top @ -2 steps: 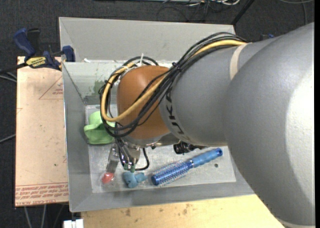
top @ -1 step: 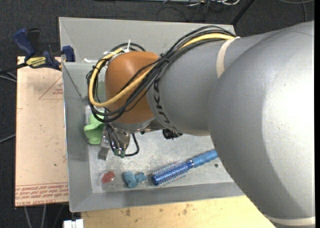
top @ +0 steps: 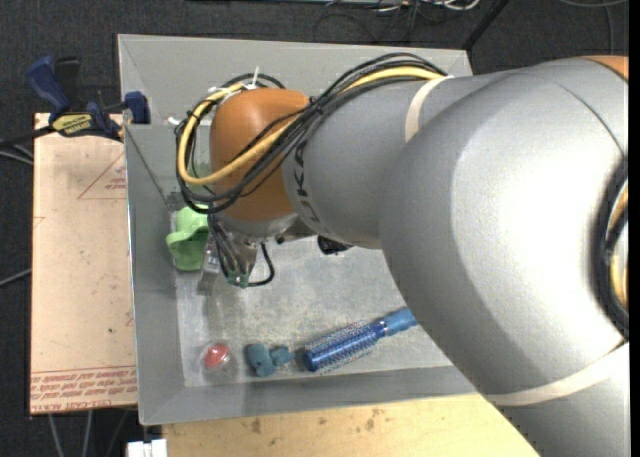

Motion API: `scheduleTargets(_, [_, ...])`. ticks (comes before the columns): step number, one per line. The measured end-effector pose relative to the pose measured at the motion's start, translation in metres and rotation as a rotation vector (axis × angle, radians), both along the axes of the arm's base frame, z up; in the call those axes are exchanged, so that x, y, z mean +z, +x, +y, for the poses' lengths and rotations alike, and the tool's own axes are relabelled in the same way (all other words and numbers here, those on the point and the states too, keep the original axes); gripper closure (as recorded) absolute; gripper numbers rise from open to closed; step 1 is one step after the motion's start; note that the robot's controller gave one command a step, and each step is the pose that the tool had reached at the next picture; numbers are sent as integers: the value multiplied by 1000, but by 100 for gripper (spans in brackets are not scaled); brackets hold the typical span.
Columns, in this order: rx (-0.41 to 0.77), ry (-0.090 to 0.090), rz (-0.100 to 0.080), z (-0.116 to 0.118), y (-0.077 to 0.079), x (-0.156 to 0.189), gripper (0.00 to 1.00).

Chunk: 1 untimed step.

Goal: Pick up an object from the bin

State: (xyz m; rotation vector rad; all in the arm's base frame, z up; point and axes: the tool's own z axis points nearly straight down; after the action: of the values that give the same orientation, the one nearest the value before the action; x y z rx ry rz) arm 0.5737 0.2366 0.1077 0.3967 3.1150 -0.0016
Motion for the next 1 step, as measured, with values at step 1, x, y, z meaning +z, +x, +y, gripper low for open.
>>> scheduleTargets(1, [5,1,1,-16,12,-21,100])
